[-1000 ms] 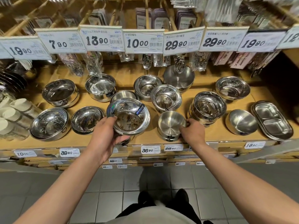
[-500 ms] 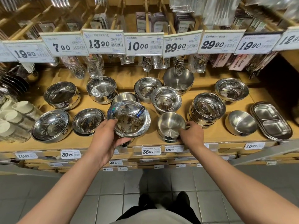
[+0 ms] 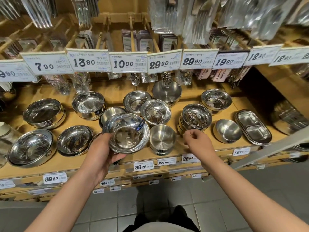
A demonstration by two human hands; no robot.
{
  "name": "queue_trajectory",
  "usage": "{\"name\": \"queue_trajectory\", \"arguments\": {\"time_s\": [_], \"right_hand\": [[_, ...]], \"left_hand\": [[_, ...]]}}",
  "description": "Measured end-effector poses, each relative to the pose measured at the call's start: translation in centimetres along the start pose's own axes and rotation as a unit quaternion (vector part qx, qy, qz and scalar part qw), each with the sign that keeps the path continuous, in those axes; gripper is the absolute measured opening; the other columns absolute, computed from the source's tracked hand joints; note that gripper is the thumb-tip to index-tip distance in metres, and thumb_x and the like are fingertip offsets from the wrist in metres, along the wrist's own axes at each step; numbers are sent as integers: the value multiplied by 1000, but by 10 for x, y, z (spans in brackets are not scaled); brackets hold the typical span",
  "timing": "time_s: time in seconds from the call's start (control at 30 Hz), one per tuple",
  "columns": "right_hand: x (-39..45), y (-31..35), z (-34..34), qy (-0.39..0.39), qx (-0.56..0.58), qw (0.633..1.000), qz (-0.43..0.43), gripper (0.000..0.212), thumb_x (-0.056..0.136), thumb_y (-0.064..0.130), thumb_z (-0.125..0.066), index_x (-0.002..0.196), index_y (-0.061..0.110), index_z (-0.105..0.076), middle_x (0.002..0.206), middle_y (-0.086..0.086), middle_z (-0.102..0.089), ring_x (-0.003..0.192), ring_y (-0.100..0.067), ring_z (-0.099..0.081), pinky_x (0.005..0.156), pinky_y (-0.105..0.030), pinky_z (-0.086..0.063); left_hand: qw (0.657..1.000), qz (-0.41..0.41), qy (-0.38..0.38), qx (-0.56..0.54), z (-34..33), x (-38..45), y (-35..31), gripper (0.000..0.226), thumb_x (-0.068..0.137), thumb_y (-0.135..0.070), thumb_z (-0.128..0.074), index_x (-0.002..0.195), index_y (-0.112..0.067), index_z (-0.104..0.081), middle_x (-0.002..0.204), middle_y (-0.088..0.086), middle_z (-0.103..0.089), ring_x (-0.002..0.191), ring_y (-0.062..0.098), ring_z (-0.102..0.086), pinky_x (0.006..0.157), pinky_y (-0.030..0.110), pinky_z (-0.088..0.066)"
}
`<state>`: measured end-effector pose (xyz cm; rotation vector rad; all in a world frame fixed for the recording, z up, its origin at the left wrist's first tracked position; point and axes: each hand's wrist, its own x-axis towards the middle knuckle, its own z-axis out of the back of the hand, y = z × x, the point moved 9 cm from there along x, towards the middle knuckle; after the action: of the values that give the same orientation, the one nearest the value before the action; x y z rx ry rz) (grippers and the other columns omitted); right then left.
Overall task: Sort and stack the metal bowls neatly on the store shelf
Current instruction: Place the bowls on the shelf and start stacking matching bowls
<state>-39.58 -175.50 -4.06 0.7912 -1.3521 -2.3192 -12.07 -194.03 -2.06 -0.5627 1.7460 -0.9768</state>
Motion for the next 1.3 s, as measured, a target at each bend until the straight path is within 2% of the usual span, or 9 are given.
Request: {"name": "queue_trajectory", "arguments": {"time_s": [0.2,0.43,0.6,0.73,0.83,0.97,1.1,1.17,1.3], "right_hand": [[8,-8,69,-1,89,995,-44,14,99,20,-59,98,14,-72,80,-2,-71,70,-13,-69,58,-26,-57],[43,-25,119,-19,122,990,-72,15,98,15,-57,95,12,-72,80,-7,-66,71,-18,-63,59,-26,-57],[85,-34,149,-23,111,991,-76,18,101,22,-55,93,11,-67,84,-12,-67,70,-24,-65,57,-31,-57],[138,-43,181,-75,34,994,-77,14,93,25,-59,101,16,-66,102,-12,-70,98,-34,-68,93,-51,-57],[180,-50,185,-56,46,992,-99,55,85,26,-61,138,12,-55,125,-15,-64,115,-34,-64,101,-52,-52],[228,-54,181,-60,63,991,-105,61,87,19,-64,144,5,-49,125,-12,-64,94,-28,-68,74,-38,-61],[244,-61,182,-93,7,987,-132,38,88,34,-68,104,-1,-68,111,-24,-71,93,-37,-71,84,-47,-60],[242,-63,174,-74,56,984,-153,25,90,24,-73,83,4,-59,103,-21,-69,73,-34,-69,65,-41,-59],[238,-59,172,-72,141,973,-170,25,90,8,-74,86,9,-50,105,-16,-63,66,-24,-66,49,-28,-60]], "left_hand": [[998,38,40,-8,-51,-2,10,19,97,-13,-47,103,-4,-63,82,13,-78,69,23,-76,51,37,-63],[994,40,103,5,-125,-5,16,36,84,8,-44,114,-5,-57,91,14,-79,75,27,-77,53,35,-61],[993,36,106,-32,-163,-4,15,15,90,7,-44,97,-2,-54,82,17,-77,73,28,-77,53,35,-61],[995,35,83,-45,-178,-4,19,20,88,6,-47,105,-1,-55,91,20,-77,82,32,-77,60,39,-64],[997,17,40,-58,-179,-5,20,18,90,5,-44,98,-7,-55,82,15,-77,77,30,-76,56,38,-64],[995,2,4,-96,-175,-13,28,32,89,5,-42,114,-7,-58,101,18,-78,84,31,-77,60,43,-65],[994,-21,-15,-104,-165,-21,36,38,88,6,-40,119,-9,-56,86,8,-79,74,23,-77,62,48,-64],[994,-29,-20,-103,-161,-25,41,41,88,6,-39,120,-13,-57,90,7,-79,77,23,-77,58,40,-64],[994,-26,-28,-103,-158,-30,50,45,88,5,-40,123,-16,-59,101,10,-78,85,25,-76,63,40,-63]]}}
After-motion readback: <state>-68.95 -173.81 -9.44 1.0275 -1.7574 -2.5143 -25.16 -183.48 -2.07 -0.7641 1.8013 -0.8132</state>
